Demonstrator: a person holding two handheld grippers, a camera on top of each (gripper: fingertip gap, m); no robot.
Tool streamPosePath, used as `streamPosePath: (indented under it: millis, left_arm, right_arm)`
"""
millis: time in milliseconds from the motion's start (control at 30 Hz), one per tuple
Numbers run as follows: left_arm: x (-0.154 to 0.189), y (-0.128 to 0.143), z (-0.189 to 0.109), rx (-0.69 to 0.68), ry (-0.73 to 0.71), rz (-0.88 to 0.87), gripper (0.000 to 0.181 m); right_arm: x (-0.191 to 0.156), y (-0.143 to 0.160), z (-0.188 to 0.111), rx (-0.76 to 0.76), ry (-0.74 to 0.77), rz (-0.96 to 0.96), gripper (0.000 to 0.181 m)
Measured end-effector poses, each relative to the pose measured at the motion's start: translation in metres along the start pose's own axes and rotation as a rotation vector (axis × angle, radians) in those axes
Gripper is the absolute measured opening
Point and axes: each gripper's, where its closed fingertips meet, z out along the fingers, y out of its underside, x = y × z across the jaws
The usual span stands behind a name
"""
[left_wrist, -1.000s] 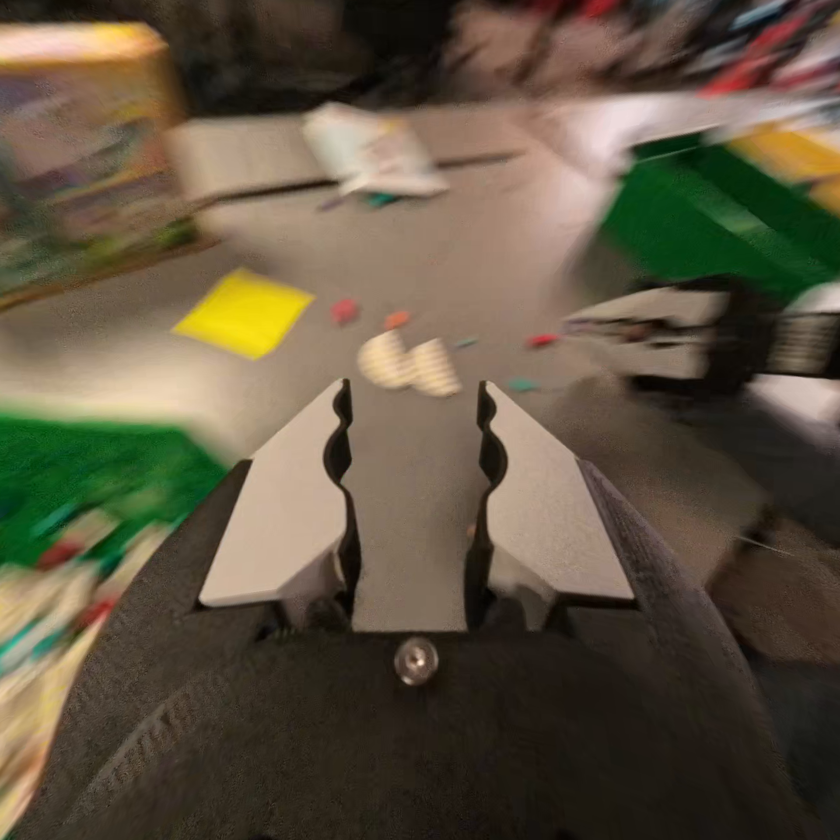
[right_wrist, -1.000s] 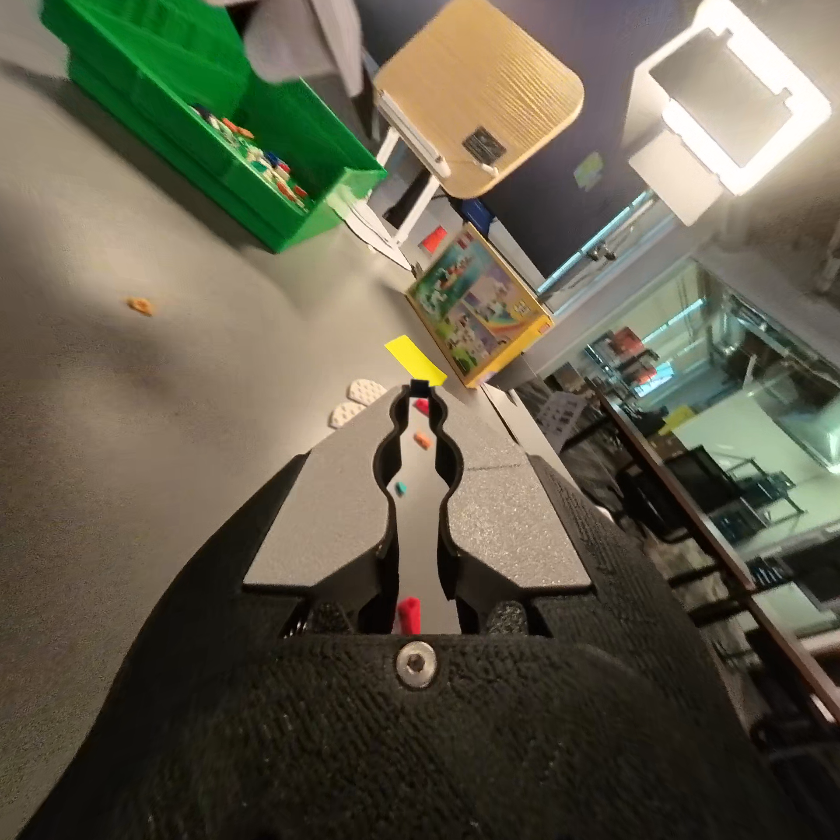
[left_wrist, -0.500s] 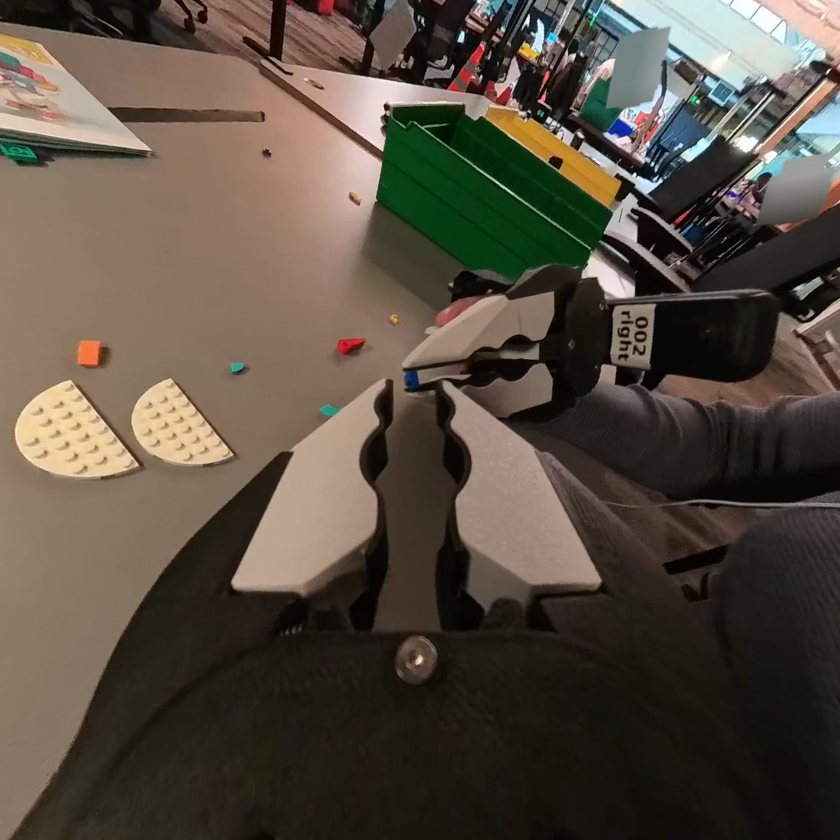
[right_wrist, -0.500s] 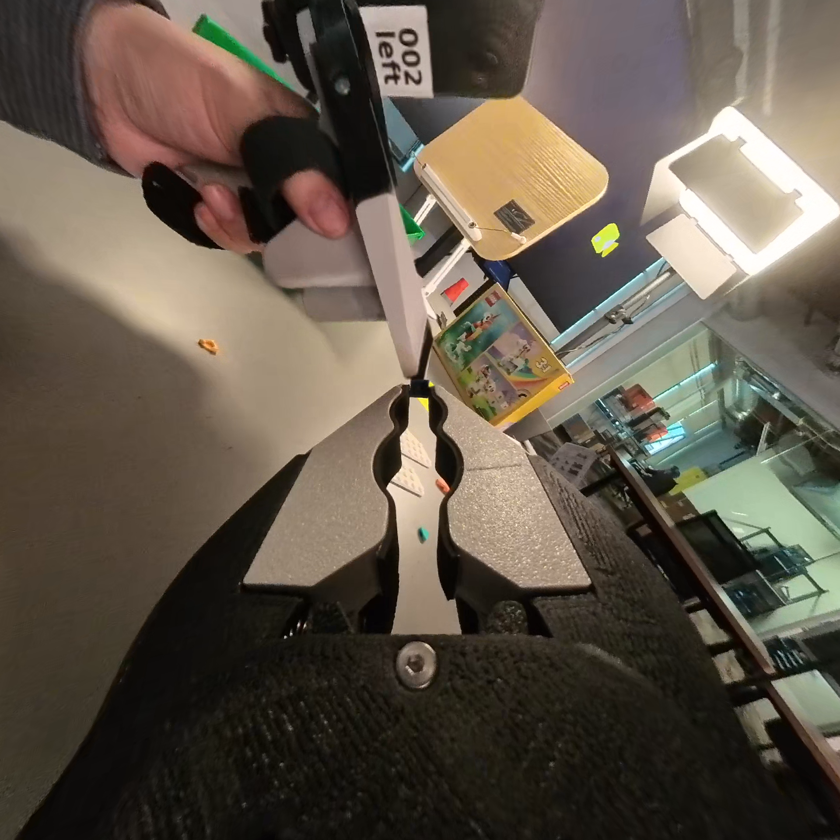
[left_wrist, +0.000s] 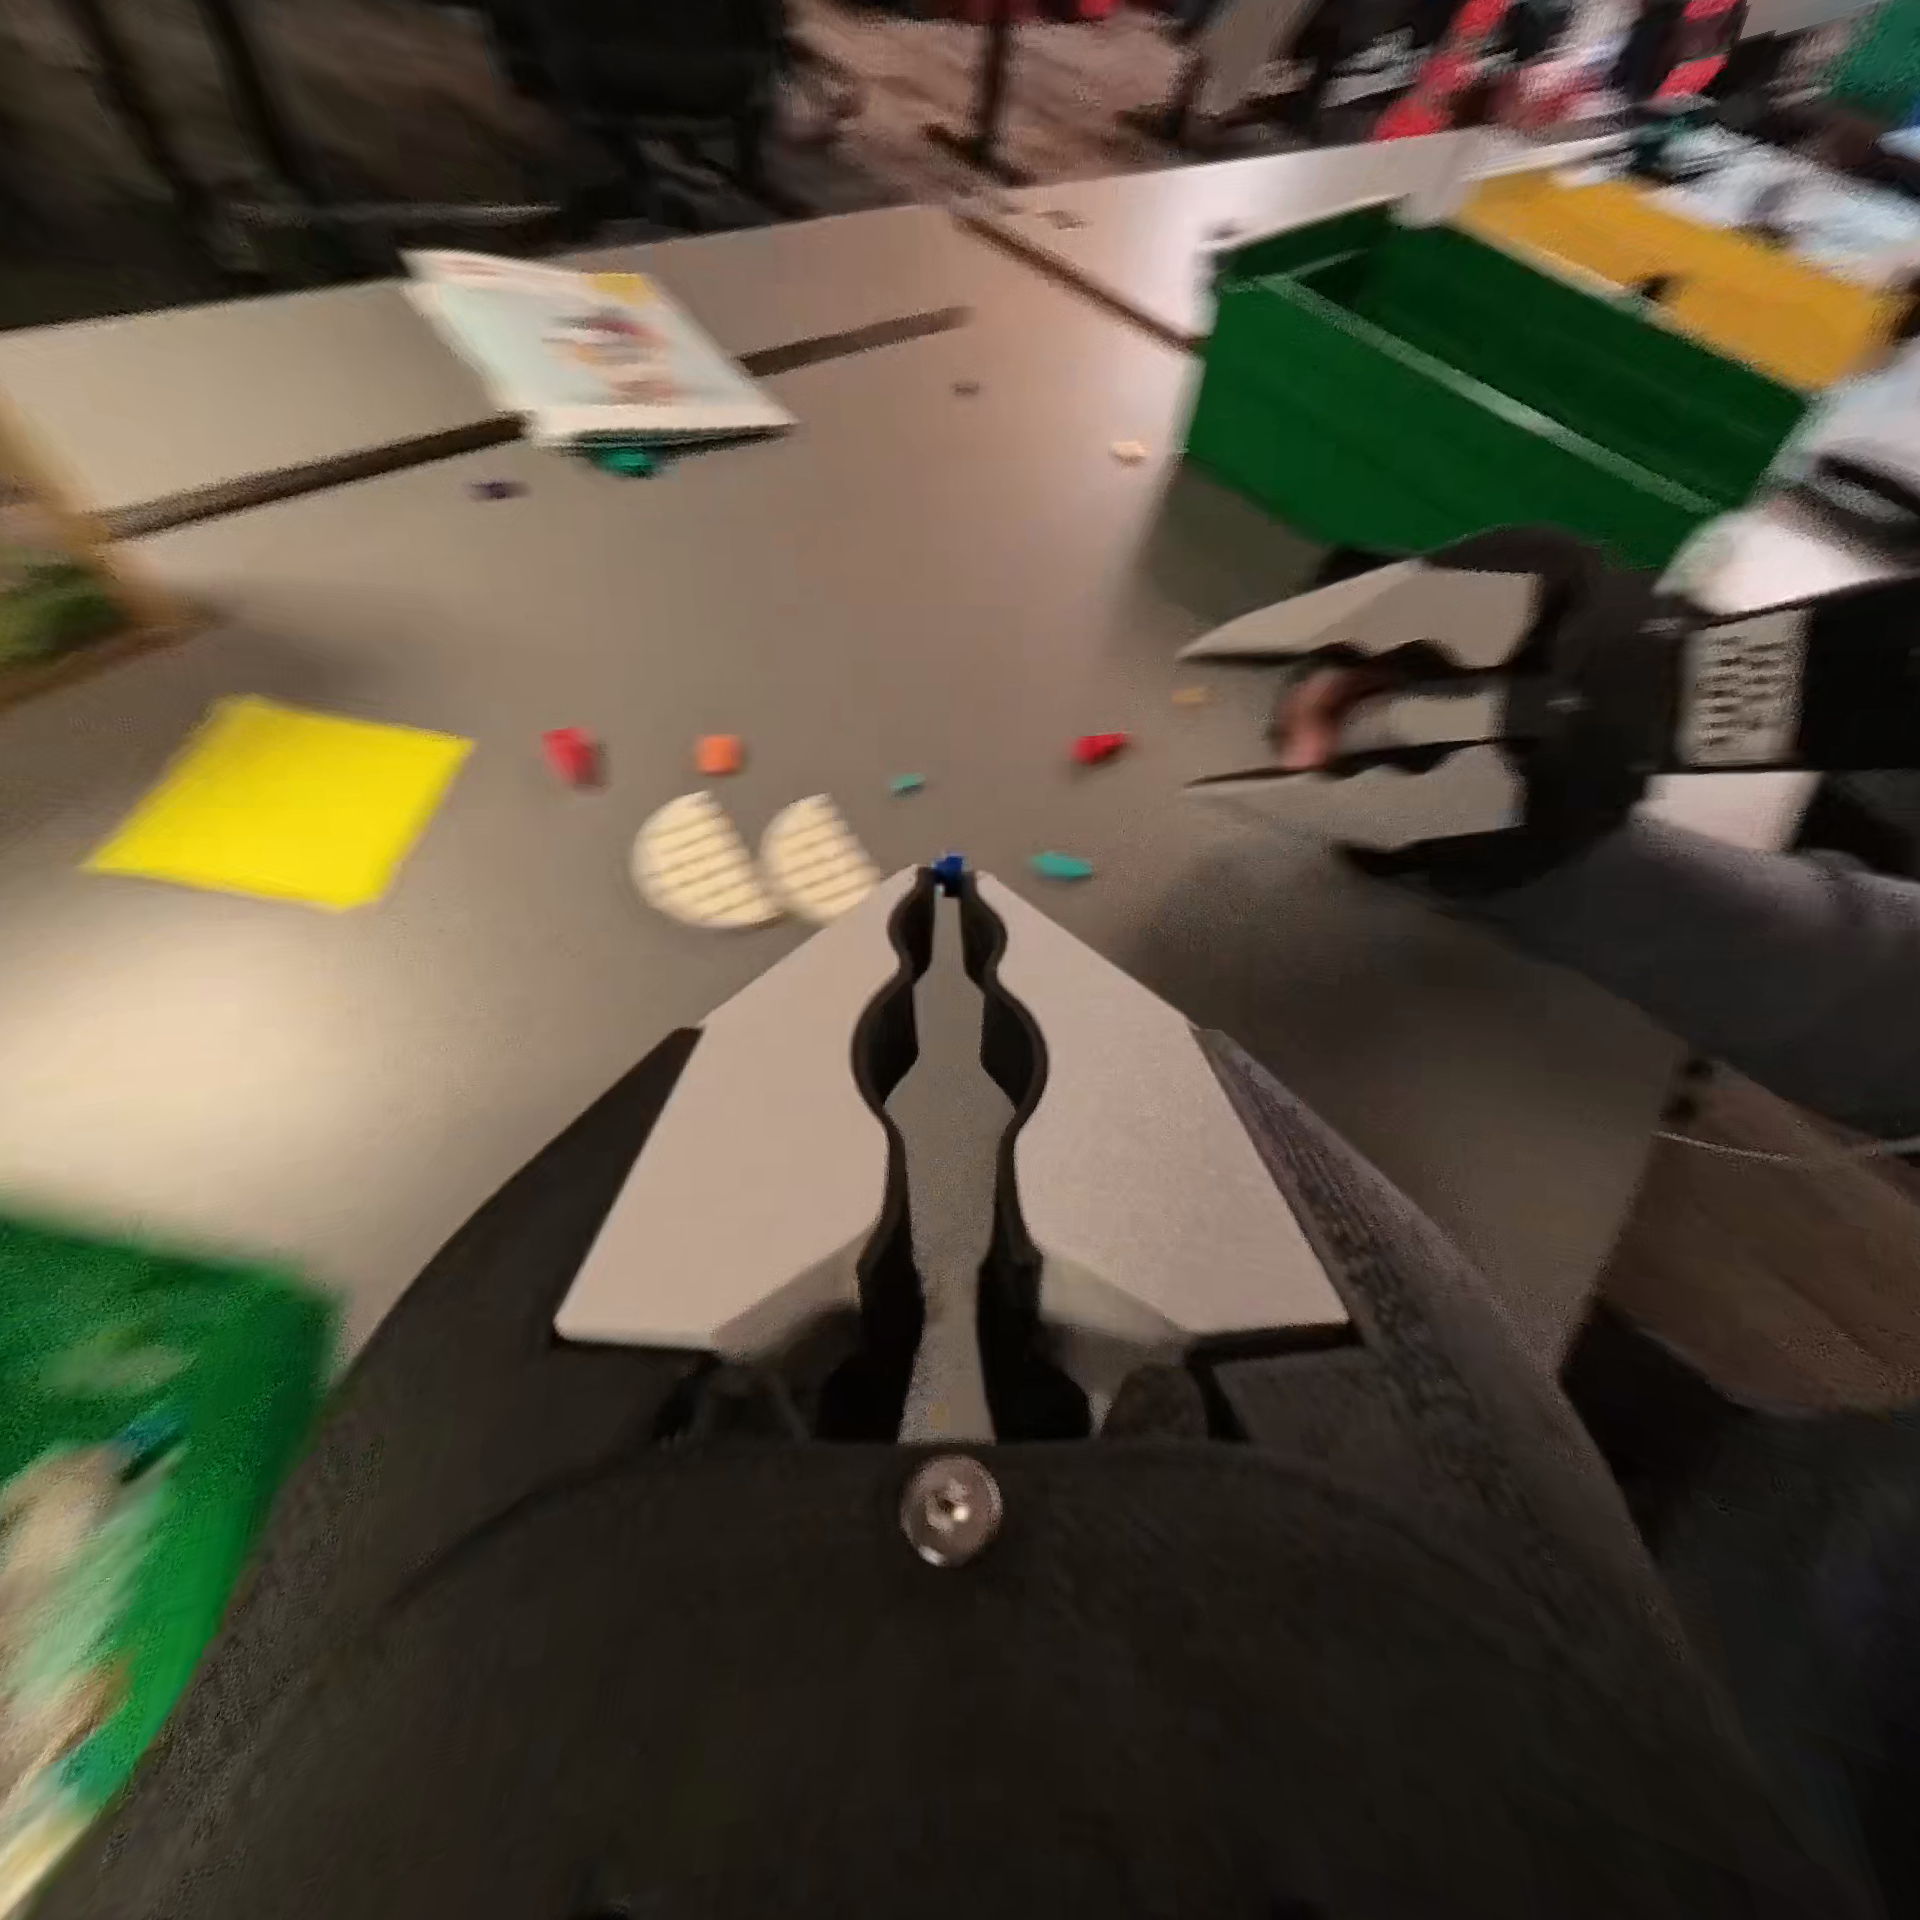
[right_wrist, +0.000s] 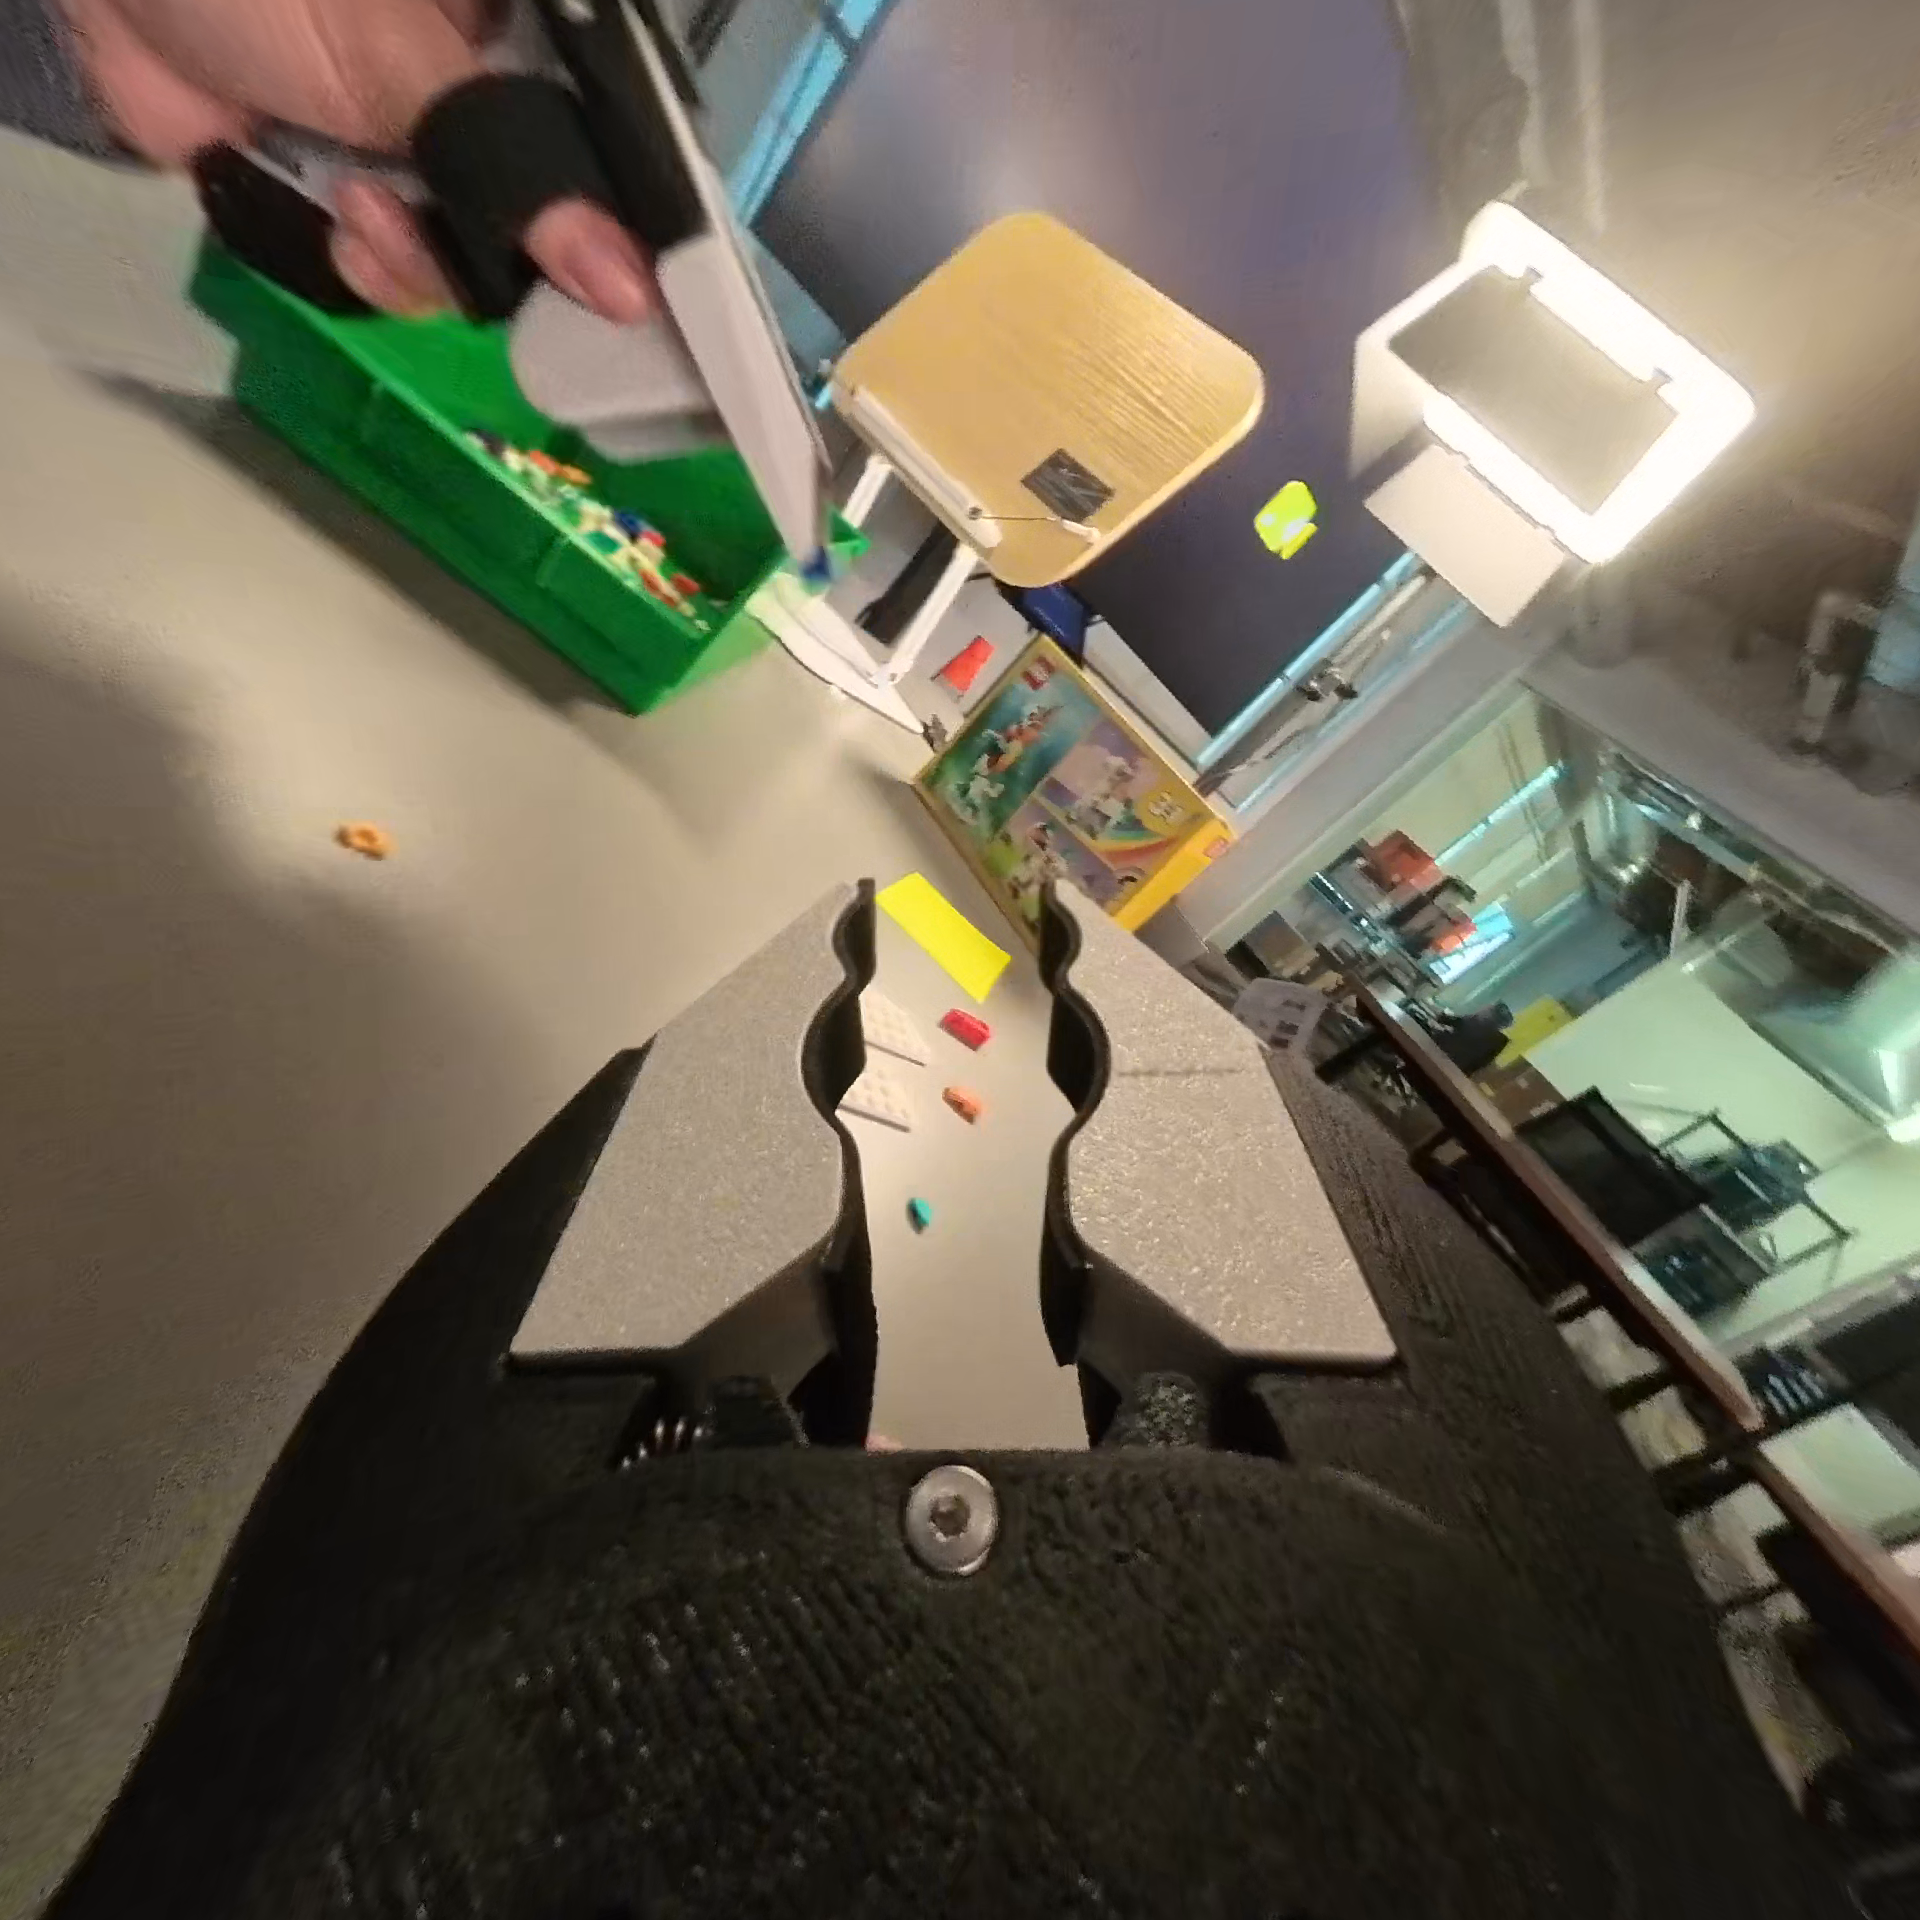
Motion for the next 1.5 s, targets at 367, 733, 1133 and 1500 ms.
streamPosePath:
  millis: [367,733,1133,1500]
  left_arm:
    - [-0.179,0.078,-0.141,-0.449,-0.740,-0.131,0.018]
    - [-0.203,0.087,-0.167,-0.524,-0.925,-0.105,0.124]
    - [-0.003,0.044,-0.052,-0.246,-0.045,0.196,0.046]
    - [0.019,0.123,0.004,-0.422,0.025,0.110,0.027]
  right_arm:
    - [0.041,0.027,0.001,-0.088,0.183,0.236,0.084]
    - [0.071,0.044,-0.008,-0.066,0.333,0.439,0.144]
    - [0.079,0.041,-0.020,-0.100,0.395,0.264,0.070]
    - [0.071,0.048,-0.016,-0.153,0.352,0.243,0.058]
